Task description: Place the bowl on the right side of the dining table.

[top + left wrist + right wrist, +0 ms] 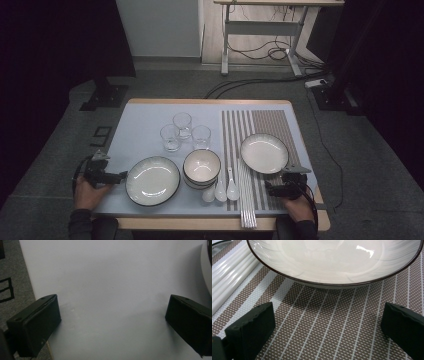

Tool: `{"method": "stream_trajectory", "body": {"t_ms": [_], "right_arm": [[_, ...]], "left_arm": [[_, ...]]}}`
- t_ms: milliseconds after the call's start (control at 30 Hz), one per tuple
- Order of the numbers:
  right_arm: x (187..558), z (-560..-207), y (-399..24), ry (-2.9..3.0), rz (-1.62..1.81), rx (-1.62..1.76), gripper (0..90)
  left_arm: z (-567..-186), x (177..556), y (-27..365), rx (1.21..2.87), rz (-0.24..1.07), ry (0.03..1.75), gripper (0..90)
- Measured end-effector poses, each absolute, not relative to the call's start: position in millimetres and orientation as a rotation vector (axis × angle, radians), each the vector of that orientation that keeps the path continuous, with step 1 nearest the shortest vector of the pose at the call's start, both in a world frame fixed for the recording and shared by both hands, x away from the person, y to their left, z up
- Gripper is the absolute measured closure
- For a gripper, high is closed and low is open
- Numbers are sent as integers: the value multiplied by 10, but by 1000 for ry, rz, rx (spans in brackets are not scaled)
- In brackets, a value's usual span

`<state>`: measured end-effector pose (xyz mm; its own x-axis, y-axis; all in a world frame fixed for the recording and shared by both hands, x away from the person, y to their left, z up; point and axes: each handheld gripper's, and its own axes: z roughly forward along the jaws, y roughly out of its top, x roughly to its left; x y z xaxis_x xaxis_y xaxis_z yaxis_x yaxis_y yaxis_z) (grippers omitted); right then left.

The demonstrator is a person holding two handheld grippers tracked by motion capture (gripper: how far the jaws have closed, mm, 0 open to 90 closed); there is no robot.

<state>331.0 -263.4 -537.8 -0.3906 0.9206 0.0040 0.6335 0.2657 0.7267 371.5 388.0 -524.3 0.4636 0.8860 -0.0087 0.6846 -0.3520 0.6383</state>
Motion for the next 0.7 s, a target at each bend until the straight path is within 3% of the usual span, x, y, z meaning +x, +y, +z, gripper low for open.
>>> {"method": "stream_trajectory", "body": {"t_ms": [700], "right_arm": [[3267,-5300,-2640,2178,899,1421,20]], "left_arm": [[-5244,3714,3880,2142,460,1301,0]]}}
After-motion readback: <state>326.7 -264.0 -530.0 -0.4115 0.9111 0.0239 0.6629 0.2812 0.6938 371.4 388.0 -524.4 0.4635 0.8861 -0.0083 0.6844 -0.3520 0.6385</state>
